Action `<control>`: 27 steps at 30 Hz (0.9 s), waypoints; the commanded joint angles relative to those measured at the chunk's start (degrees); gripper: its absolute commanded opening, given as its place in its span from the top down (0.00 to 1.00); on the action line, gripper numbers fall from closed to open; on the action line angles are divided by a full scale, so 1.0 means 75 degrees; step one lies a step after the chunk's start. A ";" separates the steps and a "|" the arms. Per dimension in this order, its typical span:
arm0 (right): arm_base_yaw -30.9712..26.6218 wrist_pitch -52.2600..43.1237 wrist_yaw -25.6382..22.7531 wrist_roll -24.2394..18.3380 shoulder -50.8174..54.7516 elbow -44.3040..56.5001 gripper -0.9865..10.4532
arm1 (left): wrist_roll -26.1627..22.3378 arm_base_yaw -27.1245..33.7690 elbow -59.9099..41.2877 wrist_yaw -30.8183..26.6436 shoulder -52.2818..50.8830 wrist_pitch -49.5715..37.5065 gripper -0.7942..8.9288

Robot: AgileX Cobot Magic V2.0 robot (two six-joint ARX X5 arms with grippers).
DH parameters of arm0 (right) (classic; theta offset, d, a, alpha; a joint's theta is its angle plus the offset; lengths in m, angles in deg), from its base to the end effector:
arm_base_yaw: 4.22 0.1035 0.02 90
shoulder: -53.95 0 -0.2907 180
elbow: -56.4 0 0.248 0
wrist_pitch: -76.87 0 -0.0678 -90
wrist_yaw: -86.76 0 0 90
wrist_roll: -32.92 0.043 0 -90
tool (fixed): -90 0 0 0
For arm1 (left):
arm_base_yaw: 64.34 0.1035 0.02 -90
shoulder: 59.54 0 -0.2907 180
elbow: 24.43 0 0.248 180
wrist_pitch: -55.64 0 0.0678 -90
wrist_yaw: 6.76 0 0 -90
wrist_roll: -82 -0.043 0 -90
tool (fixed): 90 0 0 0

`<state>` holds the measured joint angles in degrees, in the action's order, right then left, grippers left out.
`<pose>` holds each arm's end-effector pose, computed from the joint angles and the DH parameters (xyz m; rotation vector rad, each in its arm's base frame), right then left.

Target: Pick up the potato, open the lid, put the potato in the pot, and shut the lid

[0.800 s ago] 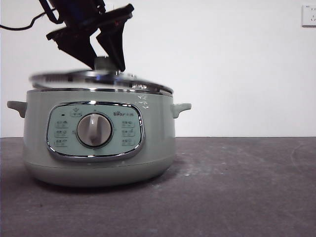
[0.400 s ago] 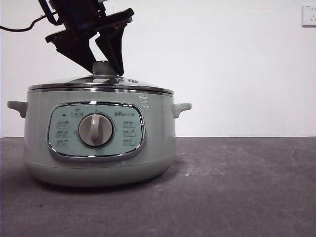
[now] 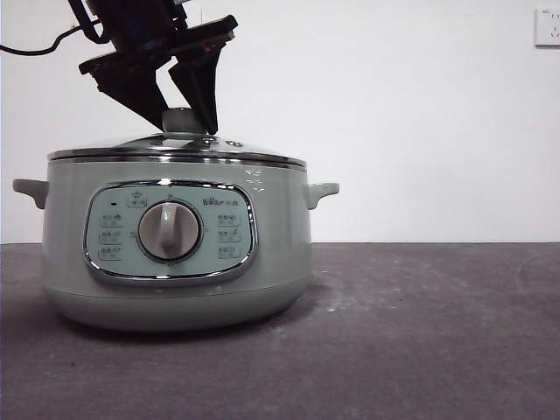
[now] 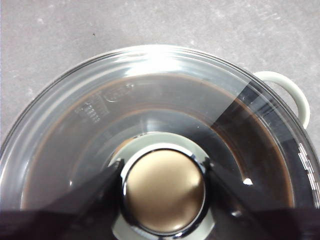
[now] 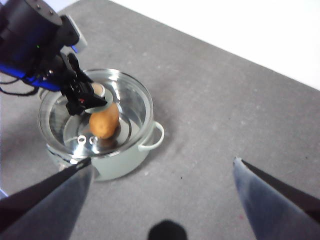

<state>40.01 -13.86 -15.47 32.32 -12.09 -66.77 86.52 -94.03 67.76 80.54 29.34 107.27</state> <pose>0.0992 0.0838 0.5190 -0.2787 0.4978 0.5464 0.2925 -0.1644 0.3257 0.1642 0.8327 -0.4095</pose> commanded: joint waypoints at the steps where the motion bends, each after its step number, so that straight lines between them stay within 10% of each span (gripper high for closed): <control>1: 0.0003 0.0050 -0.0020 0.0114 0.0006 0.0017 0.50 | -0.0029 -0.0029 -0.0117 -0.0029 -0.0038 -0.0041 0.47; 20: 0.0003 -0.0816 0.0029 0.0160 0.0408 0.1460 0.61 | -0.0029 -0.0711 -0.0117 0.0376 -0.3366 0.0527 0.48; 25: 0.0003 -0.1617 0.0029 0.0160 0.0749 0.2509 0.87 | -0.0388 -0.0968 -0.0119 0.0356 -0.3993 0.0892 0.92; 27: 0.0003 -0.2020 0.0029 0.0166 0.0909 0.2990 0.93 | -0.0469 -0.1003 -0.0140 0.0189 -0.4106 0.1081 0.93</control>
<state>40.01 -27.63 -15.25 33.00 -5.73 -46.22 84.51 -101.29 67.35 82.46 -1.68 115.23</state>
